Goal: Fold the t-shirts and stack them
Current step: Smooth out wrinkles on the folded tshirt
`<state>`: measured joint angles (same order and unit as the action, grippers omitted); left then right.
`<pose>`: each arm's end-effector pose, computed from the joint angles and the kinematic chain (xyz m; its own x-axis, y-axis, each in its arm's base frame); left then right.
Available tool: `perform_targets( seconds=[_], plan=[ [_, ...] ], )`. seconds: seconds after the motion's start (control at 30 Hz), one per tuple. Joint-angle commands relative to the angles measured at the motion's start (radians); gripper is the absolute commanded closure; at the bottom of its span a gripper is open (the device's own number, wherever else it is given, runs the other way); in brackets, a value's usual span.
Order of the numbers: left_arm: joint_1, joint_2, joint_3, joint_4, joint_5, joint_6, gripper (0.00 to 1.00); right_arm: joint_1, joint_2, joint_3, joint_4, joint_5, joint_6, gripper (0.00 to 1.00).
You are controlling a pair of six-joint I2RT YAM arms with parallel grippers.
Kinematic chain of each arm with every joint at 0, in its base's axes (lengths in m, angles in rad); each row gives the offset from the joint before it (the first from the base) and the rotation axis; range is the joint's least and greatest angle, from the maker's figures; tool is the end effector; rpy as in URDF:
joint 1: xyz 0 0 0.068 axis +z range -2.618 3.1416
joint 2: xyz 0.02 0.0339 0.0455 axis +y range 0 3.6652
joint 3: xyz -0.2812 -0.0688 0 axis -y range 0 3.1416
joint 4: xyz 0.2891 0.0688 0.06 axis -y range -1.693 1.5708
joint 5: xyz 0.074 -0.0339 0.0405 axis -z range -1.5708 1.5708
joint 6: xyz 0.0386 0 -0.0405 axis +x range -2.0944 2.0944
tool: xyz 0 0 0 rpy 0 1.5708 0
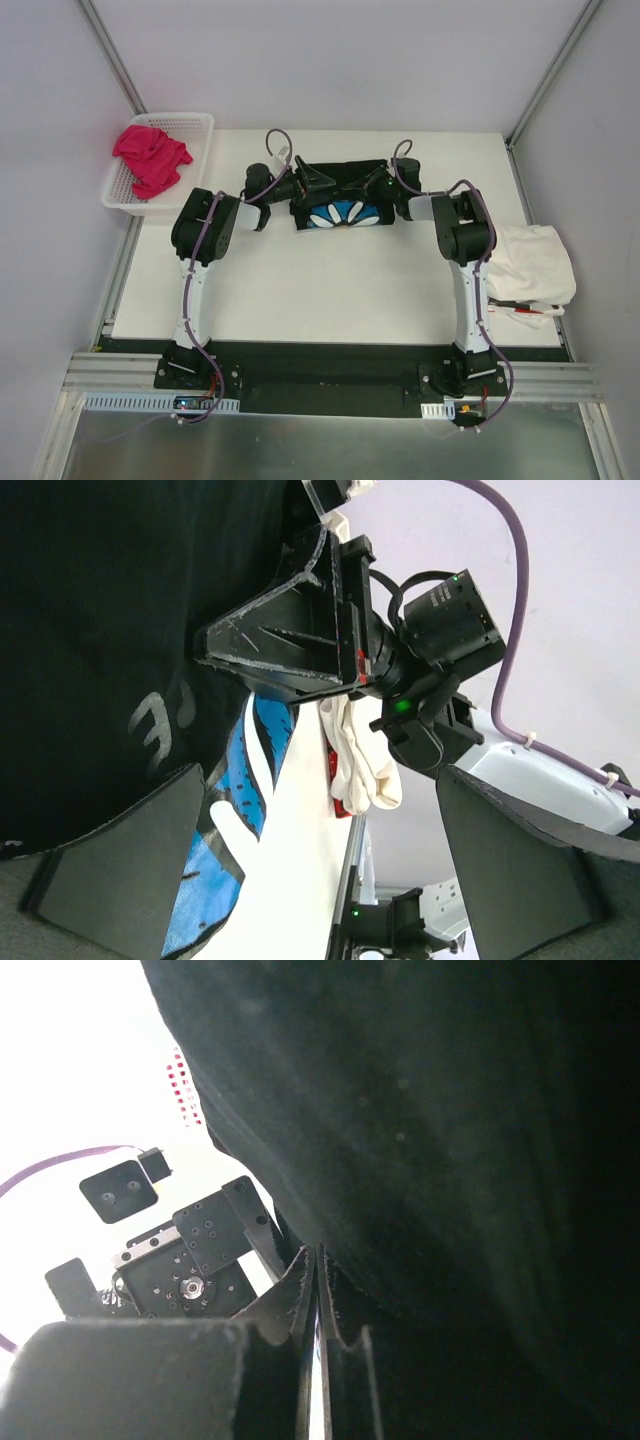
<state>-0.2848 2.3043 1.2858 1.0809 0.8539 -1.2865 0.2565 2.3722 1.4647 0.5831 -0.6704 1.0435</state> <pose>0.4815 -0.1713 0.1139 -0.8535 -0.4073 -0.3251 0.3118 0.1008 -0.9448 0.5221 0.1617 0.0850 -0.8192 0.4852 -0.3058 -0.1202 0.3761 0.9187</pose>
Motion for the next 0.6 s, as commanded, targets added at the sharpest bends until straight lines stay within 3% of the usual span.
perform_targets(
  seconds=[0.0, 0.1, 0.27, 0.33, 0.37, 0.47, 0.5, 0.57],
  plan=[
    [-0.011, -0.011, -0.032, 0.117, 0.0, -0.013, 0.01, -0.02, -0.05, -0.046, 0.047, -0.009, 0.026, 0.93],
    [-0.004, -0.009, -0.022, 0.094, 0.013, 0.007, 0.01, -0.046, -0.086, -0.084, 0.081, -0.038, 0.02, 0.82],
    [0.015, -0.069, 0.043, 0.028, 0.069, 0.055, 0.01, -0.137, -0.29, -0.165, 0.083, -0.083, -0.078, 0.7],
    [0.019, -0.14, 0.079, -0.114, 0.108, 0.173, 0.01, -0.177, -0.405, -0.175, -0.023, -0.087, -0.15, 0.67],
    [0.019, -0.169, 0.095, -0.181, 0.117, 0.232, 0.01, -0.186, -0.445, -0.17, -0.082, -0.083, -0.269, 0.66],
    [0.01, -0.293, 0.176, -0.525, 0.142, 0.522, 0.01, -0.209, -0.588, -0.113, -0.436, 0.007, -0.57, 0.62],
    [0.004, -0.351, 0.216, -0.618, 0.134, 0.589, 0.01, -0.211, -0.622, -0.092, -0.633, 0.097, -0.644, 0.61],
    [-0.025, -0.397, 0.259, -0.859, 0.11, 0.771, 0.01, -0.211, -0.709, -0.087, -0.759, 0.17, -0.726, 0.58]
  ],
)
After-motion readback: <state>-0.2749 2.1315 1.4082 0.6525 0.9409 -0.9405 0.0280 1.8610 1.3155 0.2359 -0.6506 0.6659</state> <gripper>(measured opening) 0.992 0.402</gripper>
